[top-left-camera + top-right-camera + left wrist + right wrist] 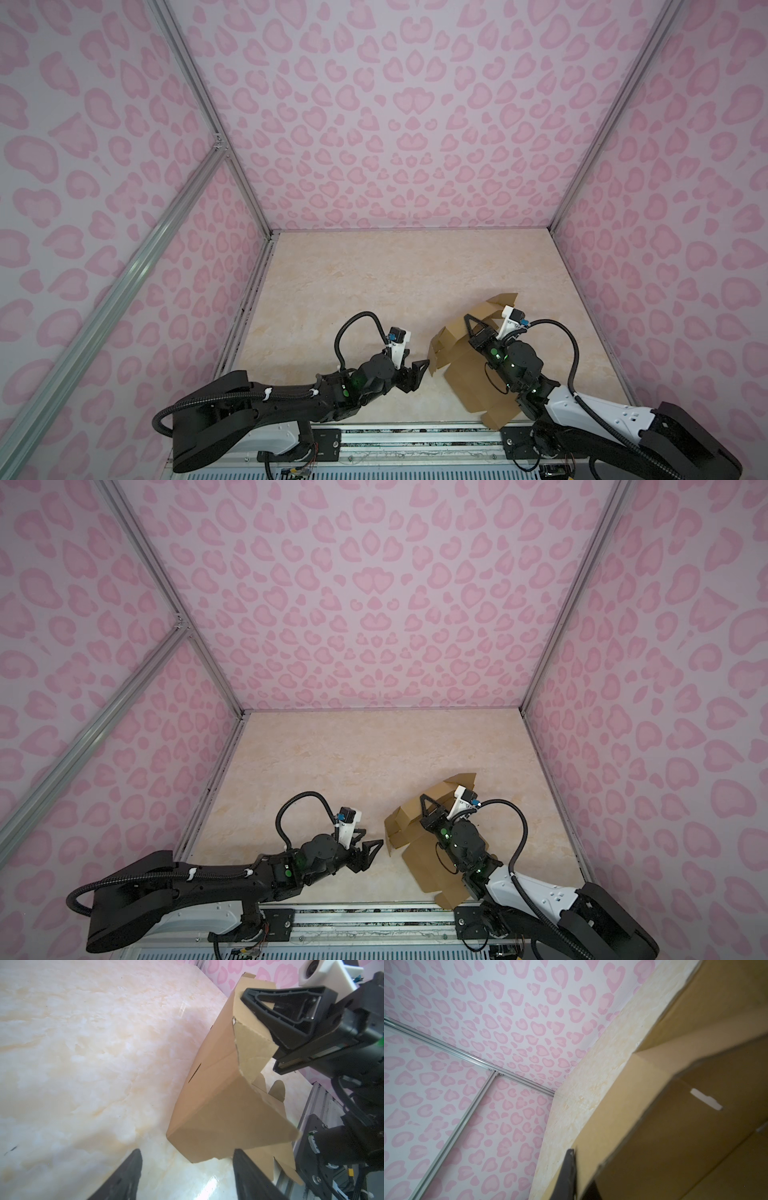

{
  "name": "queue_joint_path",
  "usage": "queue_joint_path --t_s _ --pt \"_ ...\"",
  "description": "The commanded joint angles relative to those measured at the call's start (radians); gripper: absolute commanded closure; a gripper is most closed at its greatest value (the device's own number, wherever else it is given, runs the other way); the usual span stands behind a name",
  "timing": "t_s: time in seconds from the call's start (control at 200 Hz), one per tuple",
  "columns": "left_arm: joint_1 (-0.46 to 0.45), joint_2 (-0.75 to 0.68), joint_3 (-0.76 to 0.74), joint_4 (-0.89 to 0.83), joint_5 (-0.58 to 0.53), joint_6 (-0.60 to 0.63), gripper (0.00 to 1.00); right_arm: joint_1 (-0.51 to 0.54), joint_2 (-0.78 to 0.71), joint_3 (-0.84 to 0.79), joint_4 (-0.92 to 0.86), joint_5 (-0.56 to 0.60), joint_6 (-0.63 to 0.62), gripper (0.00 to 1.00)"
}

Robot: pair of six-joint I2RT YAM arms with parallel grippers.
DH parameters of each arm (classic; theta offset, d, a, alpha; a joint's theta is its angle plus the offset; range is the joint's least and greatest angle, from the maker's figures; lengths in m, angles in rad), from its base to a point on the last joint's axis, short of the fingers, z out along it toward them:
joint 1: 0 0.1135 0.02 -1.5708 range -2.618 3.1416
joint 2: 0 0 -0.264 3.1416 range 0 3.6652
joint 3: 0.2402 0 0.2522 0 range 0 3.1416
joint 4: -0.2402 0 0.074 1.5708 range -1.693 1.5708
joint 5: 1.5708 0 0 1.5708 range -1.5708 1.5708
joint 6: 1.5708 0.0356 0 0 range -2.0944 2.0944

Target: Fold the paper box

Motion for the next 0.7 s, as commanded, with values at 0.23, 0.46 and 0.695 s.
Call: queue_joint_path --t_s 0.23,0.46,0.695 --pt "0.025 0.045 -0.004 0.009 -0.007 0.031 0.28 0.000 -0.022 0.005 -0.099 -0.014 -0.021 0.93" --pt "-0.004 0.066 -0.009 0.059 0.094 -0.087 0.32 -0.001 -0.044 0.009 -0.138 -0.003 -0.019 0.93" --pt "-0.114 0.030 0.004 0.056 -0.014 -0.286 0.30 -0.005 -0.056 0.013 -0.143 -0.003 -0.025 0.93"
